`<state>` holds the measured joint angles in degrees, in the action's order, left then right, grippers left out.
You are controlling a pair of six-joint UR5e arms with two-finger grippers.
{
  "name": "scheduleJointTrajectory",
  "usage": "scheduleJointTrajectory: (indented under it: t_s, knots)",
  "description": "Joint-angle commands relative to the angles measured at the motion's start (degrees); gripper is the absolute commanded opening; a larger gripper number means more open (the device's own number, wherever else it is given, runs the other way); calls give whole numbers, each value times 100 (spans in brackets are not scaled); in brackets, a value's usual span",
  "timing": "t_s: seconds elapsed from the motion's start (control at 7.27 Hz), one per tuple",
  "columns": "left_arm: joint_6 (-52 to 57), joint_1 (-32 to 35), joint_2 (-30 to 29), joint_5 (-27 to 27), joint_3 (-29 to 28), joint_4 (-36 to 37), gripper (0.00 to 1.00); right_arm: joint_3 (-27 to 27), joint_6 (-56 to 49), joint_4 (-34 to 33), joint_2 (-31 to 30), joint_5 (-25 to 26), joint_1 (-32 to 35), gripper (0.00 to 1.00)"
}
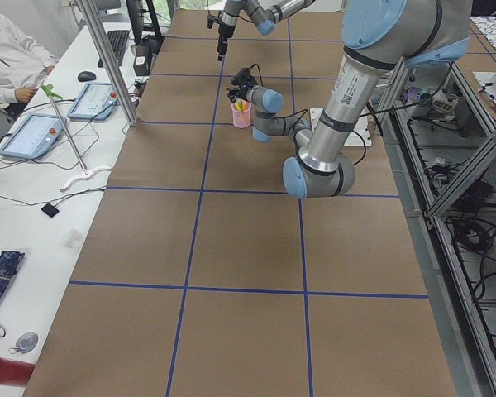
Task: Collect pens into pen holder
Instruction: 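Lift the orange marker with the left gripper and drop it into the cup, then withdraw the left gripper while the right gripper moves toward the purple marker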
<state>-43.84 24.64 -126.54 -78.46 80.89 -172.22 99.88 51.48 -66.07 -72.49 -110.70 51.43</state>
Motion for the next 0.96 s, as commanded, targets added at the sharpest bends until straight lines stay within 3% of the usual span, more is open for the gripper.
scheduleJointTrajectory:
  t_s: [0.0, 0.28, 0.55, 0.69, 0.83]
  knots:
    - [-19, 181, 574, -353, 582, 738, 99, 128, 991, -2, 42, 292, -280, 100]
    - [-54, 688, 1252, -1105, 1320, 1765, 99, 234, 1818, -72, 34, 1214, -1087, 99]
    - [-54, 1426, 1553, -2283, 2190, 3616, 99, 225, 2015, -351, 7, 1603, -1573, 97]
    - [-54, 1482, 1571, -2384, 2289, 3921, 99, 191, 2015, -754, 51, 1639, -1757, 96]
    - [-63, 1474, 1597, -2385, 2299, 3924, 99, 7, 1963, -740, 51, 1900, -1968, 95]
